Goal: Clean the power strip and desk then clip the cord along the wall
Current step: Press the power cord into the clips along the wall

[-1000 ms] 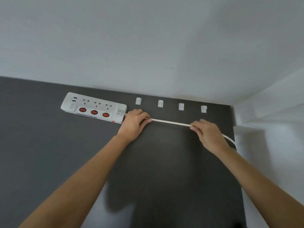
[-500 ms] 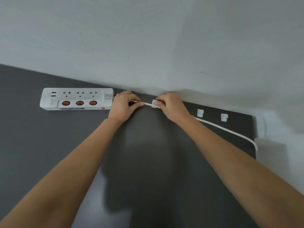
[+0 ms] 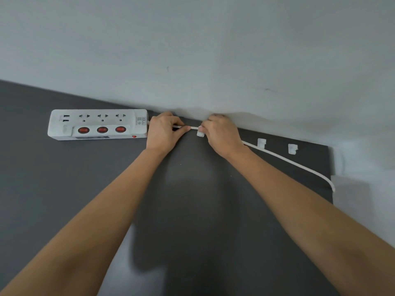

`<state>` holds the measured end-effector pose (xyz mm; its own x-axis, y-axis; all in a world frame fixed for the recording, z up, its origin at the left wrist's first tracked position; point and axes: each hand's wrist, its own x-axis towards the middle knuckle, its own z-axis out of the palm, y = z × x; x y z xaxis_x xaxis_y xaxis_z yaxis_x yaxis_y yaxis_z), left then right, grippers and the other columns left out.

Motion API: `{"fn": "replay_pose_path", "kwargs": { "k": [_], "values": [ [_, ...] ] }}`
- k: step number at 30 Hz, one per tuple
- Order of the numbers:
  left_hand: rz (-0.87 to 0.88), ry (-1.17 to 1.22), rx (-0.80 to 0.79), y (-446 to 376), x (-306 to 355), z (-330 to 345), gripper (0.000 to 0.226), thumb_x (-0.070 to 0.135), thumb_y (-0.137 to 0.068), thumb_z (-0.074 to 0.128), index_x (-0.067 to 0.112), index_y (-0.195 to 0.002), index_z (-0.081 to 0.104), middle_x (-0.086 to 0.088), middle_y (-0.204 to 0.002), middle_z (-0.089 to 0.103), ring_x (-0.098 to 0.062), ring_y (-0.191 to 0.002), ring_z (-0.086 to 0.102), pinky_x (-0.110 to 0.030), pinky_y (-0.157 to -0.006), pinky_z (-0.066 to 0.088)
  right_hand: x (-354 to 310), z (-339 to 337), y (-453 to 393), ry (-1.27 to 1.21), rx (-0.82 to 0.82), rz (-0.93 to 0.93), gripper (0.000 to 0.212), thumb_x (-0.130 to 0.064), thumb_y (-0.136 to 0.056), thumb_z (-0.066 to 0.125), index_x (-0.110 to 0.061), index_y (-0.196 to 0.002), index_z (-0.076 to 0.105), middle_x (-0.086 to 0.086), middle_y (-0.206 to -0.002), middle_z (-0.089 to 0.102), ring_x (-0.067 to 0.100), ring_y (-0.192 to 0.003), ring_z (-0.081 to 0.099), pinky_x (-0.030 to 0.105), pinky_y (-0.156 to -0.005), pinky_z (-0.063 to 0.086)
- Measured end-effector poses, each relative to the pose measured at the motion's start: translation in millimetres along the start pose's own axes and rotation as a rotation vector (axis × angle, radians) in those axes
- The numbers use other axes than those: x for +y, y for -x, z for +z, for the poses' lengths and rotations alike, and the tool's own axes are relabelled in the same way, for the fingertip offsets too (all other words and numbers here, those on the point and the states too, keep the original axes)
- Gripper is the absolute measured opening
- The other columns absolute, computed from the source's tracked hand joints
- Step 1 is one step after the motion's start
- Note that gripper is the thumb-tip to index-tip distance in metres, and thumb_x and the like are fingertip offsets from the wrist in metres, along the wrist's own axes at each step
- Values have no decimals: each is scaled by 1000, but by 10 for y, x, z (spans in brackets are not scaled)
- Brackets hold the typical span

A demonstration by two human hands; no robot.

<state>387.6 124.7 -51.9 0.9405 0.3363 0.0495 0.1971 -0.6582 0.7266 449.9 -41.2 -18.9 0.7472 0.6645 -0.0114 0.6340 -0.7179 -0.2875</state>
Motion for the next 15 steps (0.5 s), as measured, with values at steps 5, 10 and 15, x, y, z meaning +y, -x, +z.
{"fn": "replay_pose_path", "kwargs": {
  "k": [5, 10, 15],
  "values": [
    [127, -49, -36, 37, 76, 93, 36, 36, -76, 71, 21, -109, 70, 0, -107, 65, -16, -104, 57, -36, -100, 31, 315, -114, 280, -36, 54, 156, 23, -19, -94, 53, -4, -101, 70, 15, -100, 68, 35, -97, 58, 40, -81, 48],
    [309, -54, -185, 81, 392, 416, 25, 35, -83, 67, 21, -102, 74, 1, -105, 69, -21, -105, 59, -36, -94, 32, 592, -146, 478, -165, -8, 260, 19, -22, -88, 62, -12, -101, 72, 17, -94, 67, 33, -90, 61, 42, -82, 49],
    [197, 1, -193, 44, 477, 602, 16, 35, -76, 71, 20, -78, 76, 0, -84, 69, -25, -88, 60, -43, -85, 42, 583, -114, 418, -145, -3, 250, 20, -16, -88, 58, -3, -82, 72, 17, -85, 63, 34, -80, 59, 42, -73, 47]
  ]
}}
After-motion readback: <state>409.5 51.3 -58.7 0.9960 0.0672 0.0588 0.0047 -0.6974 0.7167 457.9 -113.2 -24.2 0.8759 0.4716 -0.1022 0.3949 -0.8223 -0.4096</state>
